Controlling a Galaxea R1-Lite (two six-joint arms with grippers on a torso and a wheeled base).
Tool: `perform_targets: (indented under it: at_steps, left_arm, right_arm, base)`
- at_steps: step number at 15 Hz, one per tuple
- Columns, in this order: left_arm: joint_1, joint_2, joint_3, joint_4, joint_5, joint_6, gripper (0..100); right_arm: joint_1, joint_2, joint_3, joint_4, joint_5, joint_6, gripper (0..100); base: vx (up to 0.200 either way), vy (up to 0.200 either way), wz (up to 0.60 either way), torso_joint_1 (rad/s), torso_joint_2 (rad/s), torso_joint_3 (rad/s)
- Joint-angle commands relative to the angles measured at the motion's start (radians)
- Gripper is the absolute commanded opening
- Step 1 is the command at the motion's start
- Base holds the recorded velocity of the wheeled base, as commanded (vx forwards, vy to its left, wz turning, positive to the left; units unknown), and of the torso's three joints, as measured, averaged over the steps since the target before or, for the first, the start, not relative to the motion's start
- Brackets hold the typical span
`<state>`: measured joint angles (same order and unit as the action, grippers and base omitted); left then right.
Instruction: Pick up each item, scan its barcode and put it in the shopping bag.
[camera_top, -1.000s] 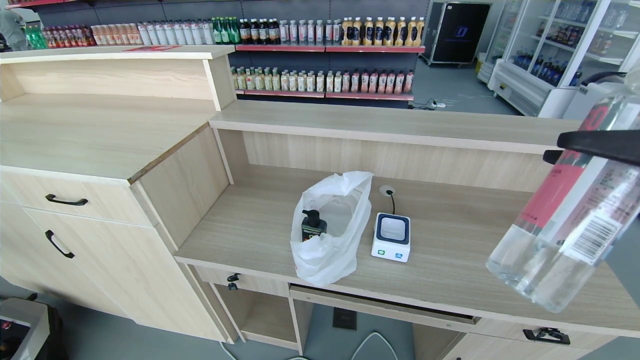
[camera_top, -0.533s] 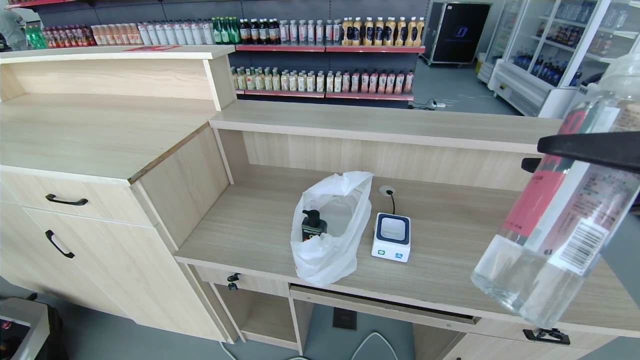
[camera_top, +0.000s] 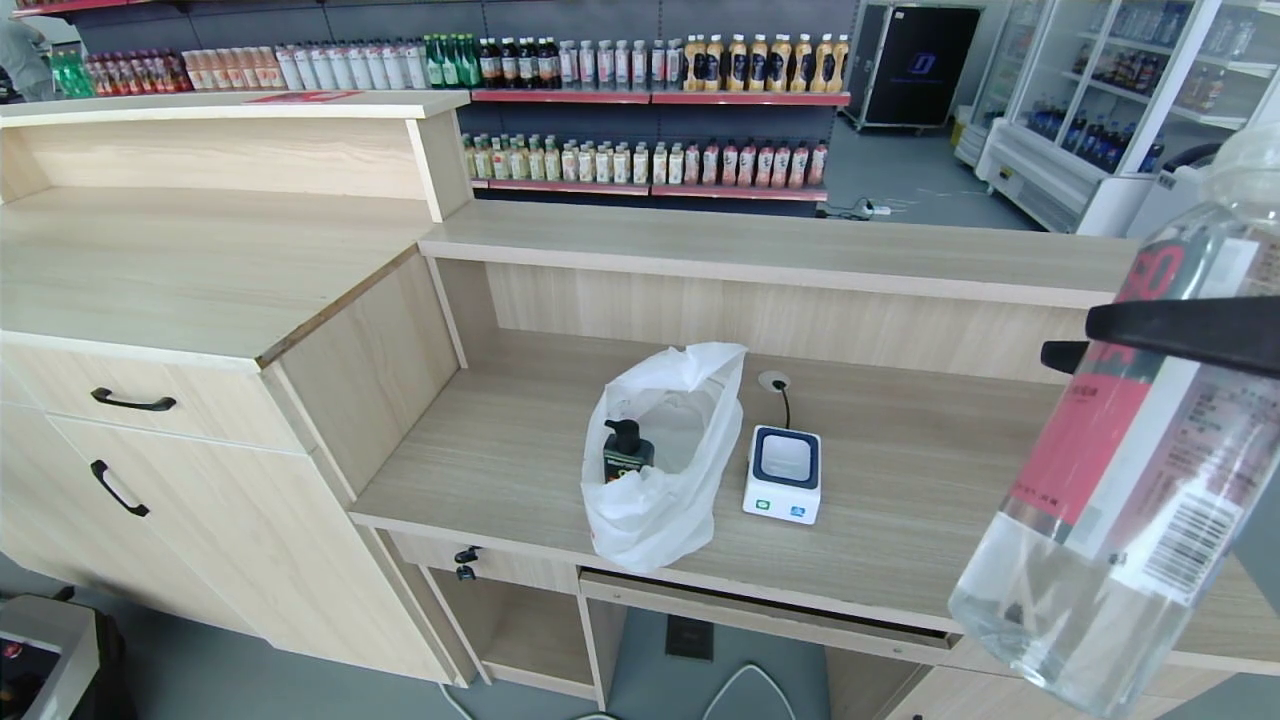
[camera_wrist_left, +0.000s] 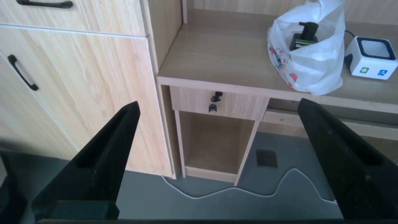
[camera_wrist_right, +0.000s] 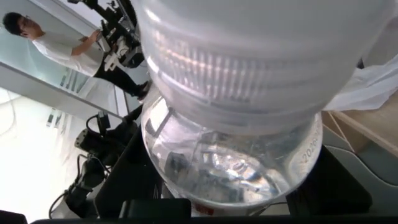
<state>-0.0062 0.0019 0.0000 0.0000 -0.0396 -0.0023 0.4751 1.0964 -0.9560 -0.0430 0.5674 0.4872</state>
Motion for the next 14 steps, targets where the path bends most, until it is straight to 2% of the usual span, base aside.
perform_targets:
  at_steps: [1, 4, 5, 8, 9, 10, 12, 14]
  left_arm:
    - [0.0, 0.0, 0.0, 0.0, 0.0, -0.001, 100]
    - [0.0, 0.0, 0.0, 0.0, 0.0, -0.001, 100]
    - [0.0, 0.0, 0.0, 0.0, 0.0, -0.001, 100]
    - [0.0, 0.0, 0.0, 0.0, 0.0, -0.001, 100]
    - [0.0, 0.0, 0.0, 0.0, 0.0, -0.001, 100]
    - [0.0, 0.0, 0.0, 0.0, 0.0, -0.001, 100]
    - [0.0, 0.0, 0.0, 0.0, 0.0, -0.001, 100]
    - [0.0, 0.0, 0.0, 0.0, 0.0, 0.001, 100]
  right_arm:
    - [0.016, -0.001, 0.005, -0.003, -0.001, -0.002, 0]
    - [-0.023, 0.019, 0.006, -0.011, -0.009, -0.042, 0]
    - [-0.107, 0.046, 0.009, -0.018, -0.026, -0.121, 0]
    - [-0.437, 0.166, 0.075, -0.104, -0.123, -0.484, 0]
    - [-0.437, 0.166, 0.075, -0.104, -0.123, -0.484, 0]
    - [-0.609, 0.217, 0.191, -0.275, -0.19, -0.575, 0]
    - [-0.727, 0.267, 0.238, -0.402, -0.247, -0.611, 0]
    - [-0.783, 0.318, 0.255, -0.48, -0.333, -0.699, 0]
  base:
    - [0.0, 0.0, 0.0, 0.0, 0.0, 0.0]
    - [0.0, 0.0, 0.0, 0.0, 0.0, 0.0]
    - [0.0, 0.0, 0.0, 0.0, 0.0, 0.0]
    - [0.0, 0.0, 0.0, 0.0, 0.0, 0.0]
    - [0.0, 0.0, 0.0, 0.0, 0.0, 0.0]
    - [0.0, 0.0, 0.0, 0.0, 0.0, 0.0]
    - [0.0, 0.0, 0.0, 0.0, 0.0, 0.0]
    - [0.0, 0.0, 0.0, 0.0, 0.0, 0.0]
